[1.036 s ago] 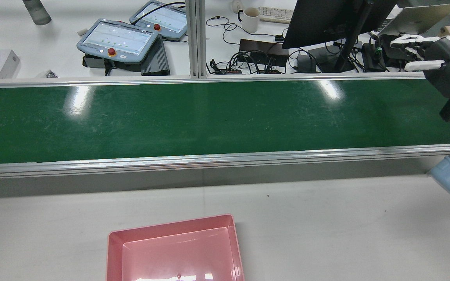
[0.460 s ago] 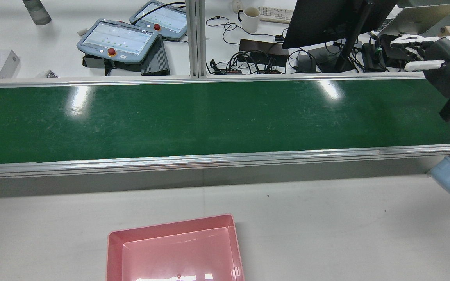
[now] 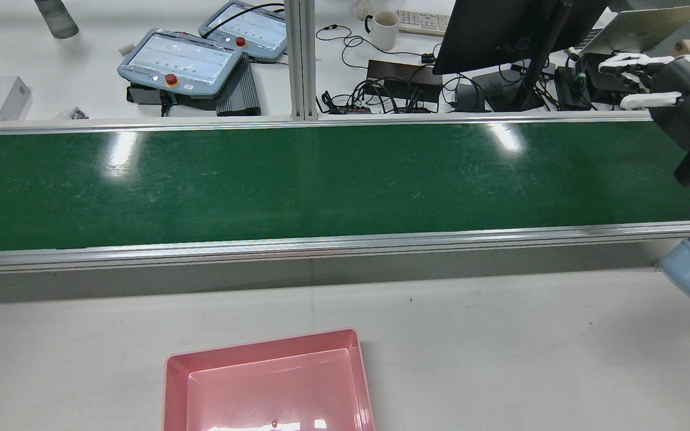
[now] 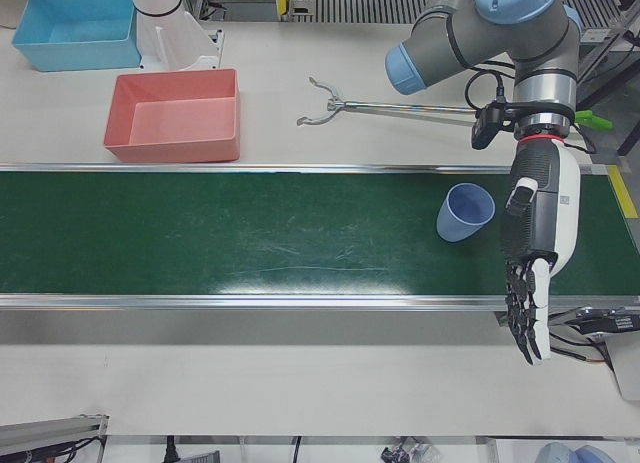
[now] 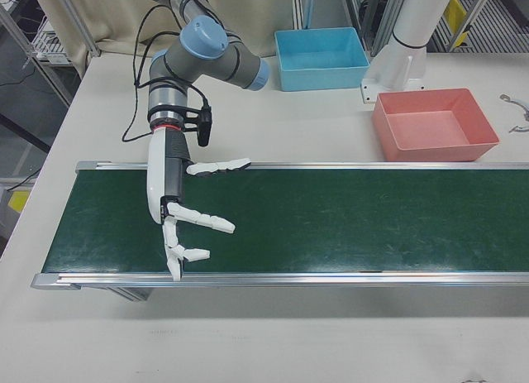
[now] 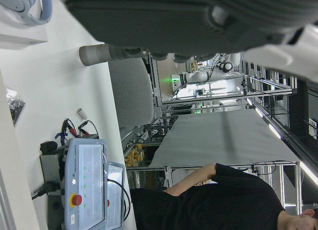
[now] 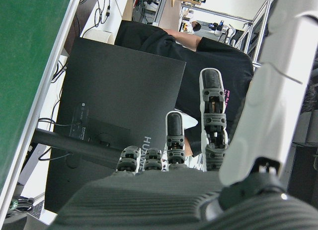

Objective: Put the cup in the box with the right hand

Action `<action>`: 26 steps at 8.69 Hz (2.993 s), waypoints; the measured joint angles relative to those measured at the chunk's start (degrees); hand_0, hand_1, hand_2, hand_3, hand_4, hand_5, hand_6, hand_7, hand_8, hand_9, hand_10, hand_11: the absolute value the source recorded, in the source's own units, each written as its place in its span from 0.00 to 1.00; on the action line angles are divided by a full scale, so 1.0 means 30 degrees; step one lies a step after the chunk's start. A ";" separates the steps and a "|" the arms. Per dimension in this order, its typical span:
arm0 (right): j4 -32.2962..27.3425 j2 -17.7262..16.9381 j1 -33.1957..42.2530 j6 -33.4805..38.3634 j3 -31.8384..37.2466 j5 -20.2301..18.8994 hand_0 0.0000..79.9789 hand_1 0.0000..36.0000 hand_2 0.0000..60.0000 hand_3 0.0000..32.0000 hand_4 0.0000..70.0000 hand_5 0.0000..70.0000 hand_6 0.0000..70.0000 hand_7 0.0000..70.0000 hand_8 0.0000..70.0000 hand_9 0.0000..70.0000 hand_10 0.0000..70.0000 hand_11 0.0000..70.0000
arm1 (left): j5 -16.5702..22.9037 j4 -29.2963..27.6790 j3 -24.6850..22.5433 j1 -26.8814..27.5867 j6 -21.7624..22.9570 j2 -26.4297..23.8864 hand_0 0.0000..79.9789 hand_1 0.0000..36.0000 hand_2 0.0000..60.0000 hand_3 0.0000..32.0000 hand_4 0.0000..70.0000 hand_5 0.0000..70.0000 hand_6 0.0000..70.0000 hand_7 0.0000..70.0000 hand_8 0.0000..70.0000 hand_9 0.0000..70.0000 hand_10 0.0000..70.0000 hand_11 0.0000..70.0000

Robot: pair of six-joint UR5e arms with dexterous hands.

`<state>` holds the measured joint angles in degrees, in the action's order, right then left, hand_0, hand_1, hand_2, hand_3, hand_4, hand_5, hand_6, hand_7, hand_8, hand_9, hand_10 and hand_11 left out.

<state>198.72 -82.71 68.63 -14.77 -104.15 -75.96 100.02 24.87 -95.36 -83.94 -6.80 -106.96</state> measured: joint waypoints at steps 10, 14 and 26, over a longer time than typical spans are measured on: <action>0.0000 0.0000 0.0004 0.0000 0.0001 0.0000 0.71 0.31 0.00 0.00 0.58 0.07 0.13 0.62 0.03 0.14 0.09 0.15 | 0.0000 0.0001 0.0000 0.0000 -0.0005 0.0000 0.00 0.00 0.00 0.00 0.00 0.00 0.00 0.00 0.00 0.00 0.00 0.00; 0.0000 0.0000 0.0005 -0.0001 -0.0027 -0.0009 0.70 0.31 0.00 0.00 0.58 0.07 0.13 0.62 0.03 0.14 0.08 0.14 | 0.0000 0.0000 0.0000 0.0000 -0.0010 0.0000 0.00 0.00 0.00 0.00 0.00 0.00 0.00 0.00 0.00 0.00 0.00 0.00; 0.0000 0.0000 0.0005 0.0030 -0.0174 -0.0022 0.71 0.31 0.00 0.00 0.55 0.07 0.12 0.59 0.02 0.13 0.08 0.14 | 0.0000 0.0001 0.0001 0.0000 -0.0018 0.0000 0.00 0.00 0.00 0.00 0.00 0.00 0.00 0.00 0.00 0.00 0.00 0.00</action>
<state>198.72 -82.71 68.64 -14.68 -104.67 -76.02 100.02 24.87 -95.36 -83.94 -6.85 -106.96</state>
